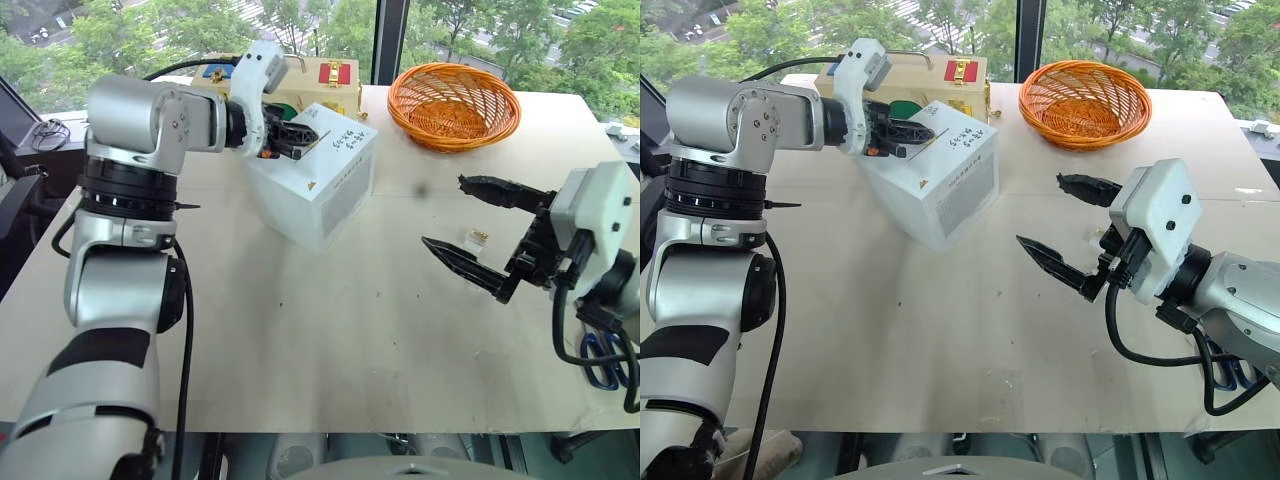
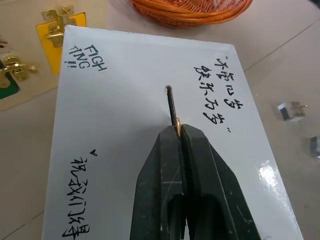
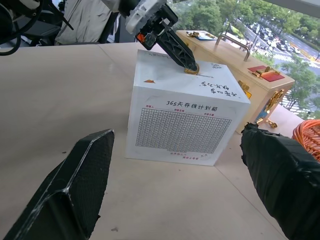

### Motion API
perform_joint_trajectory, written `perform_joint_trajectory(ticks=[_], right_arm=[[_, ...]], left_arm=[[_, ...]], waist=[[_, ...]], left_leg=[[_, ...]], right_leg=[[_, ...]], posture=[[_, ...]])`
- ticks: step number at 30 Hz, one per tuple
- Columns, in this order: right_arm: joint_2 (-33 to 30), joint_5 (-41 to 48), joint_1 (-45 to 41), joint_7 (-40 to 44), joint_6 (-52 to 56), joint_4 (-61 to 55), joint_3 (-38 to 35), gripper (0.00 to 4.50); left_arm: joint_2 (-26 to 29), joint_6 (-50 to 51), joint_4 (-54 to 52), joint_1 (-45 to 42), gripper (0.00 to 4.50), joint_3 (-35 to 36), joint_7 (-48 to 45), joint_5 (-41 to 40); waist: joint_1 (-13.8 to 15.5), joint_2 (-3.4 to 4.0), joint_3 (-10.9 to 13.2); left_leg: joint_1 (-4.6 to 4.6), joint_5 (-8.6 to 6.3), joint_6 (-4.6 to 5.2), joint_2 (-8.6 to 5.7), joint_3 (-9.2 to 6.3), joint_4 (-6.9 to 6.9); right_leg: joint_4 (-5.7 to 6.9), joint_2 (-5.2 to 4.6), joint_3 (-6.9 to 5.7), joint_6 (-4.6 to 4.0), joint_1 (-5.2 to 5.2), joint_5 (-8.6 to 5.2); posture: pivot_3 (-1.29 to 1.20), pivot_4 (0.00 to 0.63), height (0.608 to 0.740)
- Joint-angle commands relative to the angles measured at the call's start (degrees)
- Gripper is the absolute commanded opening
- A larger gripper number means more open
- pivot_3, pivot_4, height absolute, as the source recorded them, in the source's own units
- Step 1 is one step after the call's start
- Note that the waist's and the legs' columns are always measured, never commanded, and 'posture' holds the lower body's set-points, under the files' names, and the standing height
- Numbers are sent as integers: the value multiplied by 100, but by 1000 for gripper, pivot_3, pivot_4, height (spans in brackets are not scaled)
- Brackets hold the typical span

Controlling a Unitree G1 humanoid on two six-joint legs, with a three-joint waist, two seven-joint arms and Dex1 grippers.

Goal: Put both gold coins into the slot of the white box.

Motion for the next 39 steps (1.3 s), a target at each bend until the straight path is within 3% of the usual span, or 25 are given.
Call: perform_joint_trajectory(ticks=[1,4,5,7,11,15,18,22,24,27,29,35,37,39], right_arm=[[-50,20,-51,-48,-70,-104,-166,4307],[-74,11,-80,-38,-58,-93,-145,4307],[-66,47,-129,-30,-81,-72,-159,4338],[-59,102,-189,-9,-117,-46,-192,4347],[-25,219,-184,-34,-123,-33,-247,4347],[-106,108,47,-231,153,71,-131,4347],[-168,-161,280,-289,422,250,84,4347],[-158,-1209,177,-634,801,1104,724,4347],[-4,-1524,31,-644,908,1607,966,4347],[89,-1950,-104,-333,908,2099,1280,3421],[121,-2332,-243,-130,824,2417,1538,2544],[287,-3223,-711,450,631,3394,2025,2544],[389,-3436,-825,628,556,3627,2120,1544],[447,-3629,-918,739,489,3813,2212,1544]], left_arm=[[-8,490,-780,136,0,-62,343,127],[-114,835,-1176,204,0,22,601,143],[-125,804,-1263,244,270,43,652,164],[-101,596,-1423,333,953,29,777,295],[-520,240,-1203,222,2793,1010,795,-59],[-344,-152,-944,248,2793,2011,201,-673],[-453,-491,-1440,720,2793,2674,-146,-1307],[-254,31,-2920,1834,2793,2909,-1175,-2782],[90,-281,-3705,2551,2793,2563,-1772,-2937],[555,-960,-4442,3428,2830,2136,-2514,-2843],[661,-1392,-4680,3843,2830,1971,-2665,-2692],[425,-2499,-4888,4572,2830,1558,-2355,-2118],[329,-2594,-4988,4694,2830,1470,-2143,-2083],[274,-2673,-5061,4788,2830,1402,-1983,-2028]], waist=[[2,0,0],[3,0,0],[5,0,0],[11,0,0],[15,-1,0],[-24,-1,0],[-40,0,-2],[-46,0,-2],[-58,-1,-2],[-54,1,-3],[-19,2,-4],[11,2,-4],[13,2,-4],[1,3,-4]], left_leg=[[0,0,0,1,-1,0],[-1,0,-1,1,-2,1],[-1,0,-1,0,-2,1],[0,1,-1,-1,-2,2],[0,1,-1,0,-3,9],[-4,1,-2,0,-2,17],[0,2,-3,2,1,15],[2,7,-11,8,2,16],[-4,13,-22,7,3,24],[2,4,-6,1,9,26],[6,2,-3,-1,8,26],[38,1,-2,-4,10,25],[38,1,-2,-4,12,25],[38,1,-2,-3,11,24]], right_leg=[[2,0,0,0,0,0],[3,0,-1,0,0,0],[3,0,0,1,0,0],[4,0,0,1,0,0],[7,0,-1,0,2,0],[8,-1,-1,1,1,1],[8,0,0,1,1,1],[12,-9,1,1,3,1],[11,-13,2,0,2,1],[12,-13,11,-3,4,0],[14,-9,8,-25,5,-12],[13,-3,10,-27,37,-13],[11,-2,12,-27,38,-12],[10,-1,12,-26,37,-12]], posture=[[0,150,740],[0,150,740],[0,150,740],[0,150,740],[0,150,740],[0,150,740],[0,150,740],[0,150,740],[0,150,740],[0,150,740],[0,150,740],[0,150,740],[0,150,740],[0,150,740]])
